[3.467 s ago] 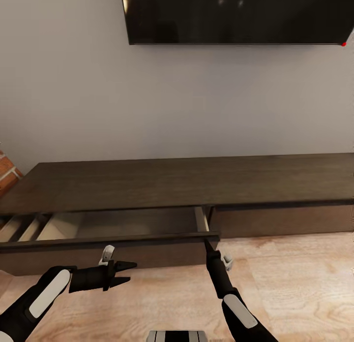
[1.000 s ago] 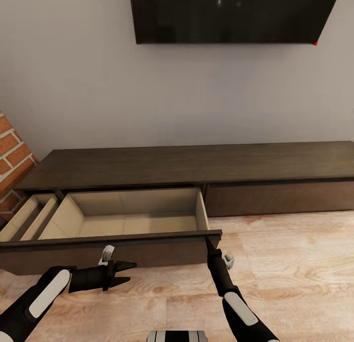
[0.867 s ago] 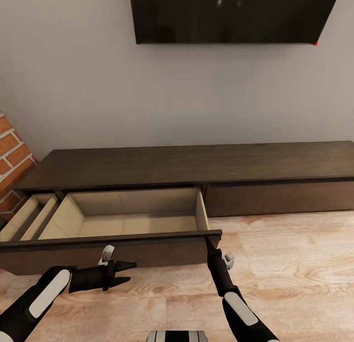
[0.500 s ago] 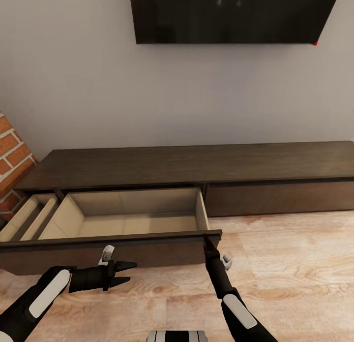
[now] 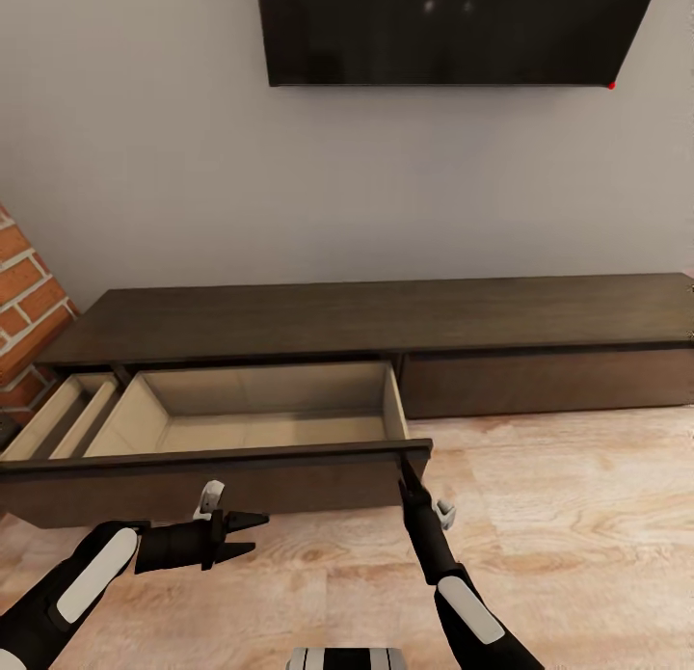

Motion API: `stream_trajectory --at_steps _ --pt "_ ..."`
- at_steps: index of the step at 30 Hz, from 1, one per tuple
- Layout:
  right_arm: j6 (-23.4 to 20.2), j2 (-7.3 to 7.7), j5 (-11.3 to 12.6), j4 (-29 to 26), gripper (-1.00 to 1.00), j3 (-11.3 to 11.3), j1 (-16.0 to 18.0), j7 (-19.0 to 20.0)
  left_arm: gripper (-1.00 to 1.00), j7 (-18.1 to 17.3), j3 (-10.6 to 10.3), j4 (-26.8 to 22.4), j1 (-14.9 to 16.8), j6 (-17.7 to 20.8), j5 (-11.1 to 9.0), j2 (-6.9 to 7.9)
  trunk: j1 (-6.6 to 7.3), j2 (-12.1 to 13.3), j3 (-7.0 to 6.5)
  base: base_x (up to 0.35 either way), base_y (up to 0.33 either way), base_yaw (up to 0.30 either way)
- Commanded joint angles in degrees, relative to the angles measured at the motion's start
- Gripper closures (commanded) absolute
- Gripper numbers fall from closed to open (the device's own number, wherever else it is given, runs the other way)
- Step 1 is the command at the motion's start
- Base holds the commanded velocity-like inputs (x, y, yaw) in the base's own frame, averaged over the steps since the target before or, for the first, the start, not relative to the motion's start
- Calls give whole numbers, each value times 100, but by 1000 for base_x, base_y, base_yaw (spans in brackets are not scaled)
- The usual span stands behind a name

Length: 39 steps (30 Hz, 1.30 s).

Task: Place each of the two pumpkins and all three candles from the living room inside a cabinet in the living room (use any cabinet), then make sure every cabinet is closed, and position the cauldron so it is next to a table in the living room.

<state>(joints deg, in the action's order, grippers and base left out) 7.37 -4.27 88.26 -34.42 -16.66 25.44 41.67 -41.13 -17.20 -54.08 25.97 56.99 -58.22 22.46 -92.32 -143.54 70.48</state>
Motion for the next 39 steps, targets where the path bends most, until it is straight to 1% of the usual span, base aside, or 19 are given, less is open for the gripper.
stream_trajectory --at_steps 1,9,19,21,23,26,28,32,35,37,39 --pt "46 5 51 5 -100 -40 5 17 -100 -18 -11 2 4 16 -5 4 3 -2 4 -184 0 0" --pt "43 11 51 5 -100 -40 5 25 -100 -18 -11 2 4 15 -5 4 3 -2 4 -137 0 0" --pt "33 12 43 5 -100 -69 5 -29 -100 -18 -3 3 4 14 -13 13 3 -2 4 -20 0 0" --pt "-46 13 38 5 -100 -73 5 -40 -100 -18 1 2 4 14 -13 13 8 1 -40 0 0 0" --pt "-213 16 34 5 -100 -69 5 -47 -100 -18 4 2 4 15 -13 13 13 3 -85 0 0 0" --pt "-751 14 28 30 -100 -45 5 -90 -100 -18 5 2 4 18 -12 14 21 7 -151 0 0 0" --pt "-929 5 27 110 -100 -38 5 -227 -100 -18 6 6 4 19 -13 14 21 7 -151 0 0 0" --pt "-1127 25 38 310 -100 -28 5 -836 -100 -18 14 67 4 18 -13 18 21 7 -151 0 0 0" --pt "-1252 45 53 337 -100 -36 -11 -1048 -100 -18 21 82 4 21 -13 25 21 7 -151 0 0 0" --pt "-1541 79 47 365 -100 -38 -25 -1102 -100 -18 19 86 4 18 -14 23 26 10 -195 0 0 0" --pt "-2112 169 34 508 -100 -39 -33 -1161 -100 -18 17 89 4 18 -14 22 32 13 -240 0 0 0"
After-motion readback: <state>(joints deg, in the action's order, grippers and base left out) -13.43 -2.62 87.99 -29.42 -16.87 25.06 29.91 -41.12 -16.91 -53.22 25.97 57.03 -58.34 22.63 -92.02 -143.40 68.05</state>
